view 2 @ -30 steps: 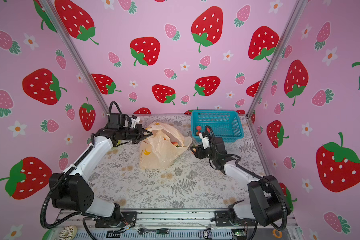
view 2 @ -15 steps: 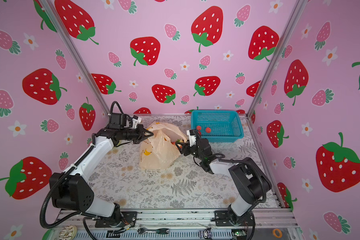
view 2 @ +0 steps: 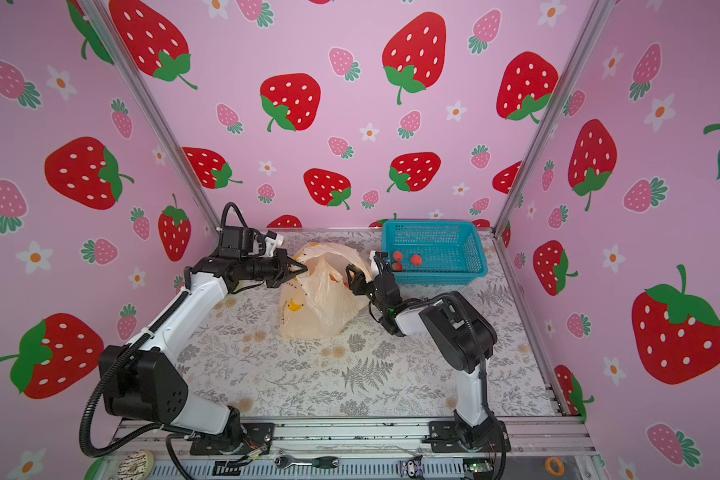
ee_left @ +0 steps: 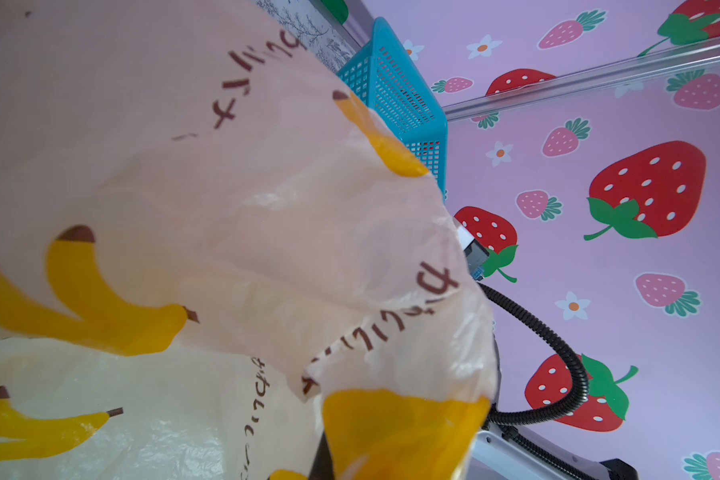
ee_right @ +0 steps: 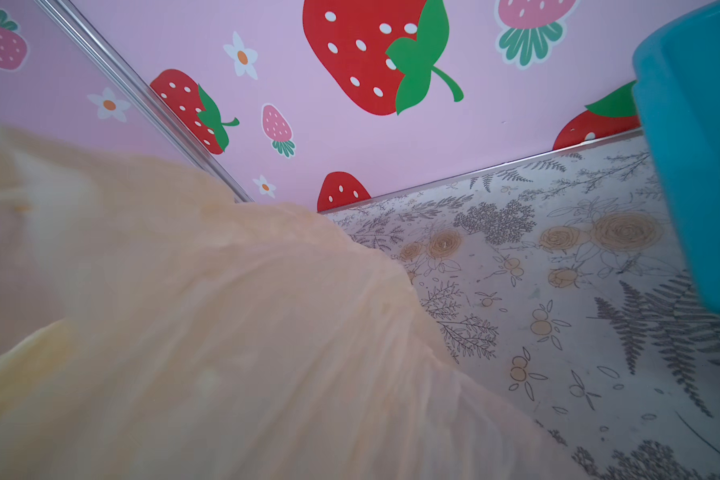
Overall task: Place the fake fruits into the plastic bag and tie a complex knot
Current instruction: 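Carry the peach to the bag opening and release it inside, then move the right gripper back over the teal basket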
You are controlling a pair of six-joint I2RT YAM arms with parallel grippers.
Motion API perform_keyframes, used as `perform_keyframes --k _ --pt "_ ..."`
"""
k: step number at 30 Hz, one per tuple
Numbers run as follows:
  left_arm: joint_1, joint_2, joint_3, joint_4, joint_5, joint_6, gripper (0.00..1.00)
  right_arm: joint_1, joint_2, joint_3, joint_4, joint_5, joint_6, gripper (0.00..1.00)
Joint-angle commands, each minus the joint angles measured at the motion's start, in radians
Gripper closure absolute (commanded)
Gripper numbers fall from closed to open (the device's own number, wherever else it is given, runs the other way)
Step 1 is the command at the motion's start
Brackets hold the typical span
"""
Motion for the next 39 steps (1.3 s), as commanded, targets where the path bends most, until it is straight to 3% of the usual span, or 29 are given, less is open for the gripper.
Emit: perform_keyframes --k 1,9,21,27,33,35,39 --pt "-0.004 -0.012 0.0 0.006 0.02 0.001 1.0 0.018 0.014 0.056 -0.053 -0.015 0.002 0.62" --pt "-0.004 -0.012 0.0 0.007 0.022 0.0 1.0 0.043 -0.014 0.078 -0.146 -0.171 -0.018 0.41" --pt "-0.004 -0.015 0.001 0.008 0.025 -0.002 1.0 0.041 -0.112 0.045 -0.236 -0.121 -0.084 0.21" --pt "-0.004 -0.011 0.0 0.006 0.023 -0.001 1.0 0.024 -0.177 -0.013 -0.241 -0.149 -0.12 0.22" --pt "-0.003 -0.01 0.001 0.006 0.021 0.001 1.0 -0.001 -0.317 -0.128 -0.273 -0.383 -0.256 0.31" --pt "-0.002 -0.011 0.0 0.007 0.018 0.002 1.0 -0.005 -0.366 -0.16 -0.339 -0.483 -0.326 0.31" --pt "0.0 -0.01 0.0 0.005 0.015 0.001 1.0 -0.014 -0.469 -0.206 -0.527 -0.561 -0.453 0.31"
